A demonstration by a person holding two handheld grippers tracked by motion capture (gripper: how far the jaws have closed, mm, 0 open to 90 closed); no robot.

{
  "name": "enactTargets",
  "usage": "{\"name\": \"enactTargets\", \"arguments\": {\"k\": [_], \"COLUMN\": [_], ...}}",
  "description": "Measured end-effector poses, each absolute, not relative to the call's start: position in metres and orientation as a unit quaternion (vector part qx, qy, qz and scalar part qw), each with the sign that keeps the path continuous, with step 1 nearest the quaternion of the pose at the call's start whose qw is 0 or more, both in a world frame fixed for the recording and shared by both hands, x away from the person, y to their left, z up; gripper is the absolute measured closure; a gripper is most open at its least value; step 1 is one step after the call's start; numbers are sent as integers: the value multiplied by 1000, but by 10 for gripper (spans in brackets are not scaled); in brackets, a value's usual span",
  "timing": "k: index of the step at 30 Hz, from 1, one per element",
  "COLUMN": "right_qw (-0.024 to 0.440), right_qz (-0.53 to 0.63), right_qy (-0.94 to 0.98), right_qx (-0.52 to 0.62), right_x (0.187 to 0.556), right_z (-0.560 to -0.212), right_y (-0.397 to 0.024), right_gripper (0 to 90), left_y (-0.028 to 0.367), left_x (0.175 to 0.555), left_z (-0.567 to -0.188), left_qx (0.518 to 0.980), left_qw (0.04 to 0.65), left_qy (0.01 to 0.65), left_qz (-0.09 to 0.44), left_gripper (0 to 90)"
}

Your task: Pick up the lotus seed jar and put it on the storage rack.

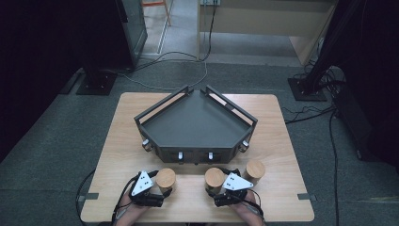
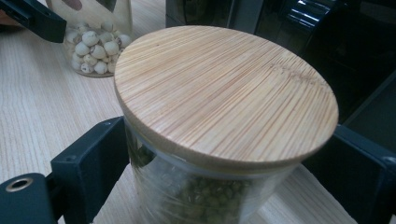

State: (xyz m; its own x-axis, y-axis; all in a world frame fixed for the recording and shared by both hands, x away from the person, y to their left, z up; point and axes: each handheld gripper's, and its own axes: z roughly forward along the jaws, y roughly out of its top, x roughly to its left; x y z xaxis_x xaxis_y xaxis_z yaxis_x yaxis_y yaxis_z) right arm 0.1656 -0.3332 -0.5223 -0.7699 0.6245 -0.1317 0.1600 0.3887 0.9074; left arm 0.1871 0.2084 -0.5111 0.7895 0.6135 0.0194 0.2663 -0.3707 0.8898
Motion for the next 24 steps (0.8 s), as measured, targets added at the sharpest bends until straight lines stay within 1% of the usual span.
{"name": "enactTargets", "arguments": {"k": [24], "right_qw": [236], "right_qz": [494], "right_qy": [801], "right_qx": [244], "right_x": [165], "right_z": [-522], "right_y": [-332], "right_gripper": [76], "left_y": [207], "left_x": [186], "left_z": [-511], "left_qx": [809], "left_qw": [488], "left_qy": [275], "left_qz": [180], "left_gripper": [105]}}
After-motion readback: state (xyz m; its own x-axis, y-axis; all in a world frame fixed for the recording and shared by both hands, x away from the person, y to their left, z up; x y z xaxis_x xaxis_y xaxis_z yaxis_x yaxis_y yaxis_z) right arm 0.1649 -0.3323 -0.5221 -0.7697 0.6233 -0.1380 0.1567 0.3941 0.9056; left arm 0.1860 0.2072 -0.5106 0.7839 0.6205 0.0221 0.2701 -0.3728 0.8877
